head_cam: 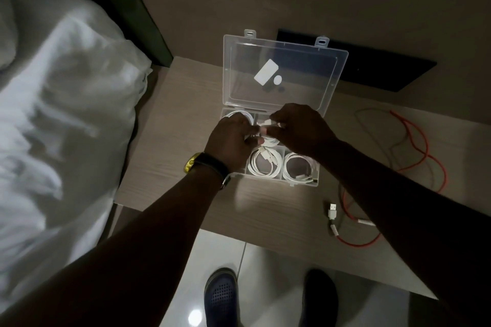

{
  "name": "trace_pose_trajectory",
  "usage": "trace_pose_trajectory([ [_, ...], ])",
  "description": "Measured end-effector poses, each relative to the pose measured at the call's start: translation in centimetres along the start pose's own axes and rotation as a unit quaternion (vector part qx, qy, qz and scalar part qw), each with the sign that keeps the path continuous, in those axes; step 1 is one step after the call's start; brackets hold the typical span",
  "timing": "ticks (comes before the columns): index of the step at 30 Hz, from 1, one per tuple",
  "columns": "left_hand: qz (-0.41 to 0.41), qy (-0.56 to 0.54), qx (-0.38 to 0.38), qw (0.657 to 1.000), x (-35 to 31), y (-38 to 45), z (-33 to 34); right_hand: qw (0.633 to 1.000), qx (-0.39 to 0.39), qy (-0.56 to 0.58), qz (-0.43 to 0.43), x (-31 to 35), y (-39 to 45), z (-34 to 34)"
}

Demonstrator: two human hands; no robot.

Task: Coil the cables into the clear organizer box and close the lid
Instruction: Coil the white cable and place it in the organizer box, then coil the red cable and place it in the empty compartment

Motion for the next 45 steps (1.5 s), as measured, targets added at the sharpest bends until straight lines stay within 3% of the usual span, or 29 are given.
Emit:
trace_pose_trajectory([
  [3, -0.016, 0.028, -0.001, 0.999, 0.2, 0.3, 0.1, 0.996, 0.088, 0.005, -0.021, -0.4, -0.6, -0.7],
  [7, -0.039, 0.051, -0.012, 0.998, -0.1, 0.4, 0.4, 0.998, 0.035, -0.040, -0.032, -0.2, -0.5, -0.2],
  [10, -0.039, 0.081, -0.009, 0.996, -0.7, 0.4, 0.5, 0.990, 0.038, -0.115, -0.068, 0.9, -0.3, 0.8],
  [15, -0.075, 0.086, 0.007, 0.993, -1.2, 1.4, 0.5, 0.991, -0.033, -0.127, -0.007, 1.2, -0.5, 1.7],
  [19, -0.054, 0.093, 0.021, 0.994, -1.3, 1.0, 0.7, 0.974, 0.002, -0.224, -0.029, 1.3, -0.5, 1.5],
  [26, -0.017, 0.110, 0.000, 0.994, -0.8, -0.2, 0.9, 0.963, -0.007, -0.261, -0.062, 1.0, -1.5, 1.4],
  [37, -0.021, 0.075, -0.084, 0.993, -1.1, -1.9, 1.0, 0.988, -0.081, -0.124, -0.052, -1.1, -4.3, 0.3],
  [41, -0.032, 0.043, -0.116, 0.992, -2.6, -3.3, 0.9, 0.988, -0.143, -0.028, 0.052, -3.2, -8.4, -1.9],
  [45, -0.002, -0.077, -0.141, 0.987, -5.5, -6.4, 1.7, 0.981, -0.078, 0.020, 0.177, -5.1, -14.9, -2.0],
])
Point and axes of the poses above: each hand's wrist, its own y-axis towards the middle knuckle, its own z-axis out of the palm, x = y × z, the point moved 1 cm from there along y, towards the middle knuckle, and after that the axes turned 5 degrees about -z, right-handed, at the moved point
